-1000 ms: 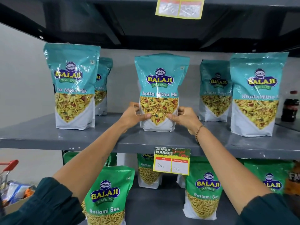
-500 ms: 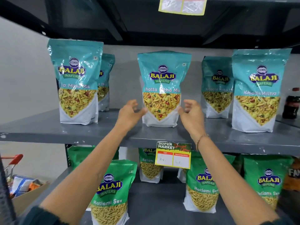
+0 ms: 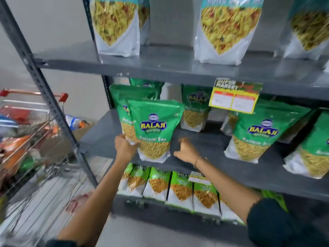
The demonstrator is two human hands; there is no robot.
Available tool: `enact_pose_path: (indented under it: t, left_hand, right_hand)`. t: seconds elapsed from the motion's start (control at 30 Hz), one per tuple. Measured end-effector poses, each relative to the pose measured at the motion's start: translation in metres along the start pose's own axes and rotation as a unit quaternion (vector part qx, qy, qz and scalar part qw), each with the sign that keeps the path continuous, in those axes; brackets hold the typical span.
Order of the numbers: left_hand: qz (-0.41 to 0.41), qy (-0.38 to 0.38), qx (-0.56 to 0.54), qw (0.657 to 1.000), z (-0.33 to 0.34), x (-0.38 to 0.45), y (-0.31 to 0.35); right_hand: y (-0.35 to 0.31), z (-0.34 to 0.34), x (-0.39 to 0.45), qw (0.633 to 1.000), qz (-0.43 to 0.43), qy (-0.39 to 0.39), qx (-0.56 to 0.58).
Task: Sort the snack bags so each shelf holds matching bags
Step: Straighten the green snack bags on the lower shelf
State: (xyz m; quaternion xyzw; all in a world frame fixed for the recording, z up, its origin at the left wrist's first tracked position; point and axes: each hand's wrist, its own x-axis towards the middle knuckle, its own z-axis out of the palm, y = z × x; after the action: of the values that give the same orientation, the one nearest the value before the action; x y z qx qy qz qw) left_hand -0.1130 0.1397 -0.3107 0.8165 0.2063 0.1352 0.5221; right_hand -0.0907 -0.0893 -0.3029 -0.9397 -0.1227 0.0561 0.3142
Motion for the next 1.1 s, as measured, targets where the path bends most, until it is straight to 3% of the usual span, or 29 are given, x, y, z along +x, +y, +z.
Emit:
enact_pose_path:
  t: [0.1, 0.23, 0.47, 0.8, 1.1]
  left_hand:
    - [-0.035, -0.113, 0.09, 0.989, 0.01, 0.006, -0.019]
    - [0.027, -0.2, 0.113, 0.973, 0.015, 0.0, -0.02]
    - [0.044, -0.134, 0.112, 0.984, 0.023, -0.007, -0.015]
    - [0.138, -0.207, 0.145, 0.958, 0.105, -0.01, 0.054]
    - [0.108, -0.23, 0.124, 0.959, 0.154, -0.007, 0.065]
  right_hand:
    - [0.01, 0.026, 0.018, 0.992, 0.013, -0.118, 0.049]
    - [0.01, 0.05, 0.026, 0.985, 0.023, -0.076, 0.154]
    - [0.022, 0.051, 0.028, 0.977, 0.068, -0.014, 0.2]
    - [0.085, -0.028, 0.012, 0.972, 0.101, 0.074, 0.199]
    - [0.123, -0.044, 0.025, 0.97, 0.141, 0.089, 0.179]
